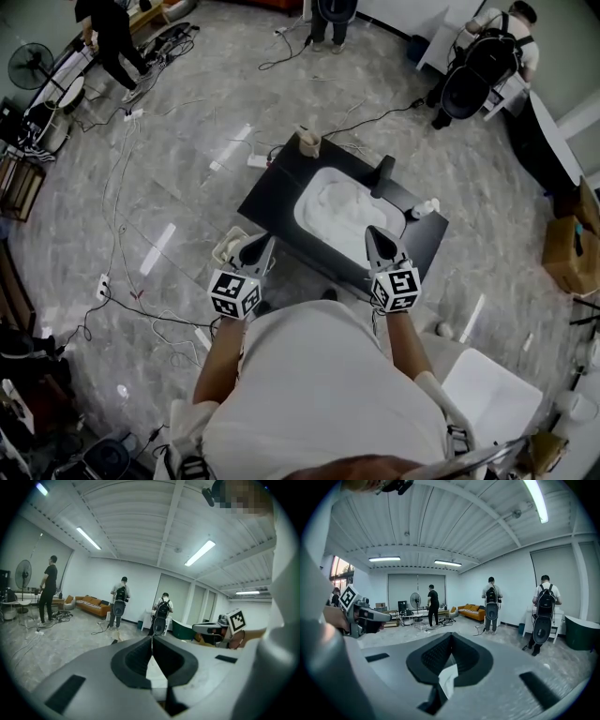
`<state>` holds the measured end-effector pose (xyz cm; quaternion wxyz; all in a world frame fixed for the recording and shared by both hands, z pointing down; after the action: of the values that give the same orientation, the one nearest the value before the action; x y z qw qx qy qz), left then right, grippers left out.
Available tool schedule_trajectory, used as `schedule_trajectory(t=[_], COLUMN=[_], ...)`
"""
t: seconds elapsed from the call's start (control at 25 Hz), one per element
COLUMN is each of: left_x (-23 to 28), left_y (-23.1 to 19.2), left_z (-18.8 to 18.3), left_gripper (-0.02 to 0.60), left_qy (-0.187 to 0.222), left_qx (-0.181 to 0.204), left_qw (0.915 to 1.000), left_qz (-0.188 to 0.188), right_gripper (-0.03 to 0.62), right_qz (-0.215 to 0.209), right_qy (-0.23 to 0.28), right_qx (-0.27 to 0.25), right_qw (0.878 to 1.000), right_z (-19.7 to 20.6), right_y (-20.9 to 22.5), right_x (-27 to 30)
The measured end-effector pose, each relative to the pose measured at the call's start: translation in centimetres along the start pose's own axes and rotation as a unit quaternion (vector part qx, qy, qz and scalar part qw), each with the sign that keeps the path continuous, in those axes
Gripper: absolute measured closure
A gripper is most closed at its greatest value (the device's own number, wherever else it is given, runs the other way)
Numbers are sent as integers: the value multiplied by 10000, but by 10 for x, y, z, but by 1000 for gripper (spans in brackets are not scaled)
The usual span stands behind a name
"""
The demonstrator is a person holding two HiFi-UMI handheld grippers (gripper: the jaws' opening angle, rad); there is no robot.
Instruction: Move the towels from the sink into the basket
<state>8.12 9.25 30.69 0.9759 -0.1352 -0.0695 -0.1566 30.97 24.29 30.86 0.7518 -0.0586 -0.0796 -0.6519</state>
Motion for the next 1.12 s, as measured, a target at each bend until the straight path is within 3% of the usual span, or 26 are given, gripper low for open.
schedule_trajectory(t=[0.32, 0.48, 0.92, 1.12], left_x=[11, 26, 75, 92], left_y=[4, 3, -3, -15], left_z=[19, 30, 90, 127], left_gripper=[572, 572, 572, 572], left_qy=[-243, -408, -907, -1120], left_qx=[-131, -211, -474, -591], left_qw=[9996, 9989, 9947, 9919], left_qz=[-62, -68, -34, -46], right_gripper=[595, 548, 364, 261], right_qz=[-127, -199, -307, 29], right_qy=[-432, -742, -1846, -2422], right_qx=[-8, 97, 252, 342], right_qw=[9990, 9970, 9820, 9696], right_z=[28, 49, 160, 238], right_y=[13, 25, 58, 86], right_x=[14, 31, 107, 148])
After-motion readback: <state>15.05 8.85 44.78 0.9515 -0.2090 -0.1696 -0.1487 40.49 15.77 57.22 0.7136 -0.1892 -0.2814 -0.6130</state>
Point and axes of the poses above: the fingertips, and each gripper's own axes: x forward along the fingers, y to its right, z out of its underside, the point moved 5 cm from there along -x, backward along the fingers, and after that the axes turned 5 degrees about y, right-handed, at the moved point
